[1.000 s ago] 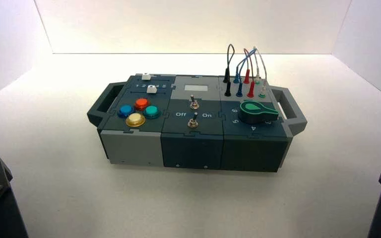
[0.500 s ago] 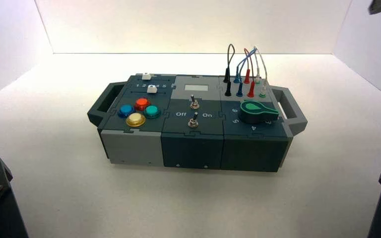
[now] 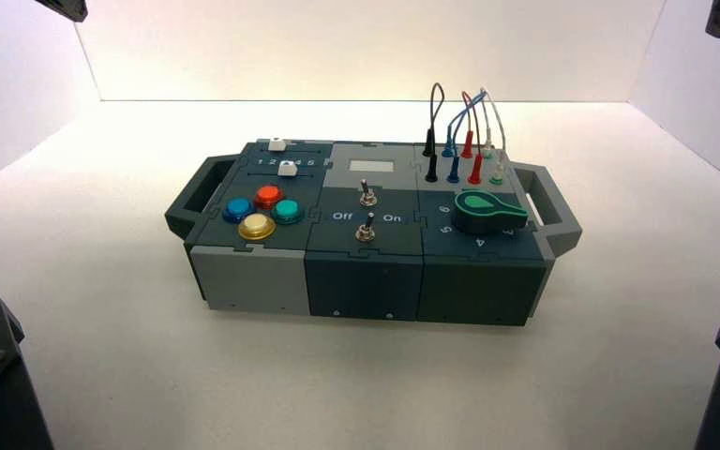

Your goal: Turn the knob to position 4.

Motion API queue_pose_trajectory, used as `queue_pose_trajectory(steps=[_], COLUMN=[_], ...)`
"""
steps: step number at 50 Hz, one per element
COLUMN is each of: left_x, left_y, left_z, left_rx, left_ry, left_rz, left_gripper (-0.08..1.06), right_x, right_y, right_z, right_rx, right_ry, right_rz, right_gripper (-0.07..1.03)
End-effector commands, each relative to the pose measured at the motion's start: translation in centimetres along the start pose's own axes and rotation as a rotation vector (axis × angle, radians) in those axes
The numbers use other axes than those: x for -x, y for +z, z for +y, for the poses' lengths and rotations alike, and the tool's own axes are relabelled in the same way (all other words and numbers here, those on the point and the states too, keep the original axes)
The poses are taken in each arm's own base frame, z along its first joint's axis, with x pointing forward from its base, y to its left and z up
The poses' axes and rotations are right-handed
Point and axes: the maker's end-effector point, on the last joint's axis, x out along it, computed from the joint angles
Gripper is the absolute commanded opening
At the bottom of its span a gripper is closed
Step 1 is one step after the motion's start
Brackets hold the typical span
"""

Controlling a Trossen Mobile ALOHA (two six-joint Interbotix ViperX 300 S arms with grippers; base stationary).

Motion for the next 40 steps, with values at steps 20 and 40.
queue_pose_trajectory(steps=[20, 40], left_x=[-0.1, -0.3], left_y=[1.4, 1.3], left_z=[0.0, -0.1], left_rx=[-0.007, -0.007], left_ry=[0.000, -0.003], left_rz=[-0.017, -0.014], left_gripper=[-0.03, -0.03], right_x=[-2.2, -9.3], right_y=[1.0, 3.8], right_z=[2.5, 2.6], right_rx=[0.158, 0.283], right_ry=[0.056, 0.012], right_rz=[0.035, 0.113], right_gripper=[-0.02, -0.02])
